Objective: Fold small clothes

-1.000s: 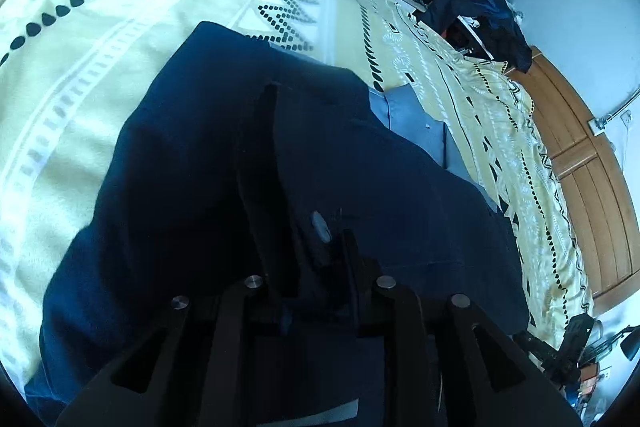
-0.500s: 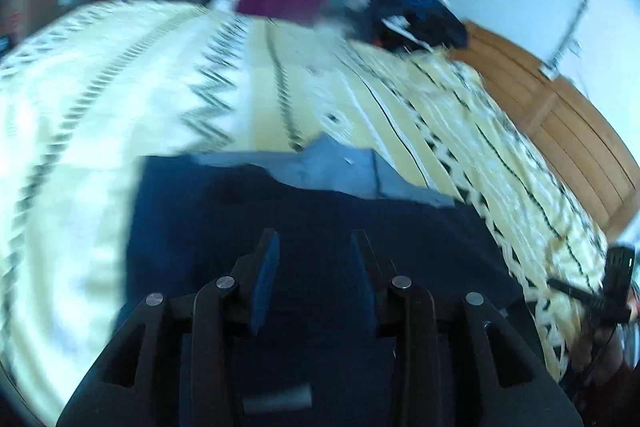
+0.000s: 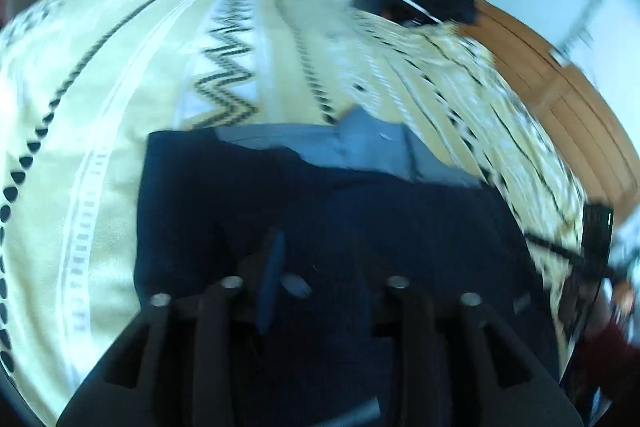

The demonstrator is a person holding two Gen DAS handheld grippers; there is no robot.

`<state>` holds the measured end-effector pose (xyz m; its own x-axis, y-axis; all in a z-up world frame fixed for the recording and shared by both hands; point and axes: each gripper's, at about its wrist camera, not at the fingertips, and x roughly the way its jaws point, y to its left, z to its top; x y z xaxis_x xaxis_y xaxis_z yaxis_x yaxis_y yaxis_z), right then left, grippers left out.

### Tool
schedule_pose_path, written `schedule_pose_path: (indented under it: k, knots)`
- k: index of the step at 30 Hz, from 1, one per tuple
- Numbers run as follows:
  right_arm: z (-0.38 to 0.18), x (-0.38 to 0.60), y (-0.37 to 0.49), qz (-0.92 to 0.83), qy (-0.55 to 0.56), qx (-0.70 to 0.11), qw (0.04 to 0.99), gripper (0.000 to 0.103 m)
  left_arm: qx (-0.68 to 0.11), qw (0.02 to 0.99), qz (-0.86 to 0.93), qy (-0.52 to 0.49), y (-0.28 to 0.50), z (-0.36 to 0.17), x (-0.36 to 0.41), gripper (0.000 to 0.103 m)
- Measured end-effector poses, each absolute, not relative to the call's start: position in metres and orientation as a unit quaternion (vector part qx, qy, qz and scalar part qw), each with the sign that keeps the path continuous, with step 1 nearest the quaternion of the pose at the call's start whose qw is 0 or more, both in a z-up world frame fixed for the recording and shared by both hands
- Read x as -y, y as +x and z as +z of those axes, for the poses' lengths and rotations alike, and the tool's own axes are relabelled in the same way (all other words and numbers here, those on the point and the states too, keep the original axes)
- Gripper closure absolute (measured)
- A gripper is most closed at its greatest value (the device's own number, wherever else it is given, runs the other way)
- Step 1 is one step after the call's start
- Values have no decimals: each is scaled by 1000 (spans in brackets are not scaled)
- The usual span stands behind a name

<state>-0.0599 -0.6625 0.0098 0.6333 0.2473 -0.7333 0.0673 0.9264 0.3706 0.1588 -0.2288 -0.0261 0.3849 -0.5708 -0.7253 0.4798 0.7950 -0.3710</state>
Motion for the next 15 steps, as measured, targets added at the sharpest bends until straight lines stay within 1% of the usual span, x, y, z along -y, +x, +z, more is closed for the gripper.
schedule_pose_path:
  k: [1, 2, 3, 4, 5, 6, 7, 8, 10, 12, 15]
  knots:
    - [-9, 662, -62, 49, 189, -448, 872, 43, -464, 829, -310, -34, 155, -34, 229, 61]
    - [-29, 662, -62, 46, 196, -470, 859, 47, -487, 824, -290, -16, 156, -53, 227, 61]
    - [-31, 661, -65, 46, 190, -454, 869, 47, -507, 815, -278, -32, 160, -71, 216, 61]
    - [-26, 657, -65, 44, 177, -454, 872, 46, -499, 814, -285, -82, 162, -74, 203, 62]
    - [-20, 652, -63, 40, 163, -468, 868, 46, -502, 811, -284, -103, 163, -72, 195, 64]
    - [-11, 651, -63, 41, 158, -475, 865, 45, -510, 810, -268, -109, 163, -65, 188, 66]
    - [1, 650, -68, 50, 166, -465, 868, 45, -505, 820, -250, -100, 158, -52, 183, 72]
    - [15, 651, -77, 57, 173, -453, 873, 46, -496, 825, -252, -99, 150, -39, 177, 72]
    - [37, 653, -94, 56, 174, -442, 878, 46, -479, 830, -265, -110, 129, -15, 159, 69]
    - [59, 656, -124, 55, 183, -431, 882, 45, -460, 841, -264, -110, 101, 12, 131, 64]
    - [74, 655, -172, 56, 203, -431, 877, 40, -446, 843, -264, -141, 54, 35, 77, 56]
